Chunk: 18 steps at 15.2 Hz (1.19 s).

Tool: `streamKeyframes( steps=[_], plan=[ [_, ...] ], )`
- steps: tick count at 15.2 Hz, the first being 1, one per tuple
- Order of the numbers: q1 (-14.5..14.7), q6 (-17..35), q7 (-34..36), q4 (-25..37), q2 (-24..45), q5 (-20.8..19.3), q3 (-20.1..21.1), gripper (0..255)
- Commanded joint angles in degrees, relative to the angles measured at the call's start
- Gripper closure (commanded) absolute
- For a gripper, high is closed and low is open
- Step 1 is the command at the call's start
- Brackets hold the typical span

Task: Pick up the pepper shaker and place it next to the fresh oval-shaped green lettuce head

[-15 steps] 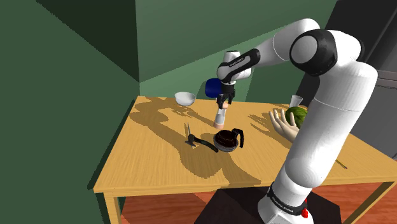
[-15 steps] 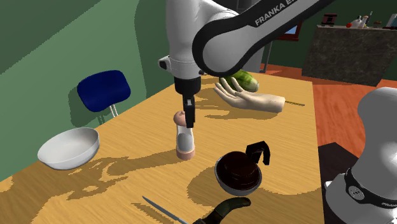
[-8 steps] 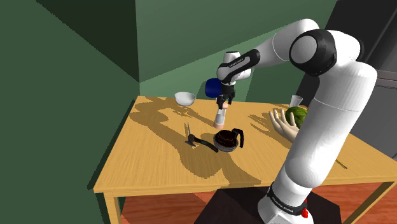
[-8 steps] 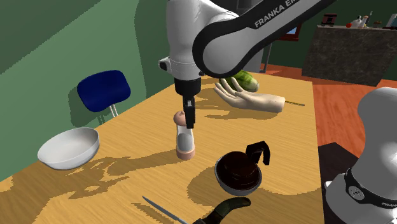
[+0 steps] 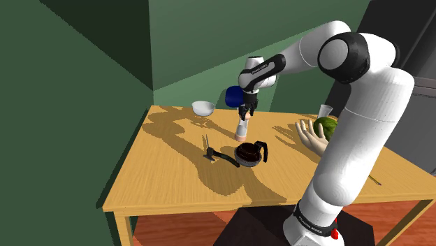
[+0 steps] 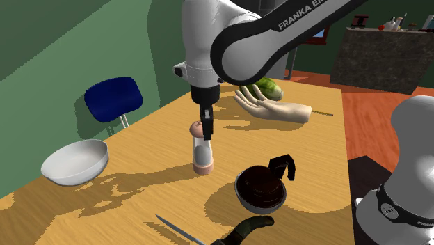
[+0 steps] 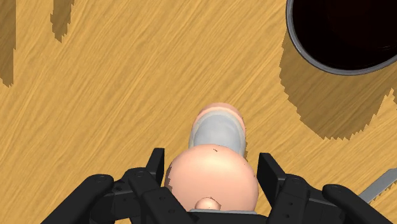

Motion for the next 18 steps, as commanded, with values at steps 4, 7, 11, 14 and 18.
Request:
streamKeyframes(
  steps=[4,7,11,14,18],
  plan=[
    [0.08,-1.48,0.04,0.77,-0.73,-0.23,0.04,255],
    [0.18,-3.74,0.05,2.08,-1.75,-0.54,0.10,255],
    [0.30,-6.75,0.02,3.98,-2.95,-0.86,0.22,255],
    [0.38,-9.01,-0.06,5.53,-3.72,-1.04,0.31,255],
    [0.49,-12.03,-0.21,7.77,-4.56,-1.20,0.45,255]
  ],
)
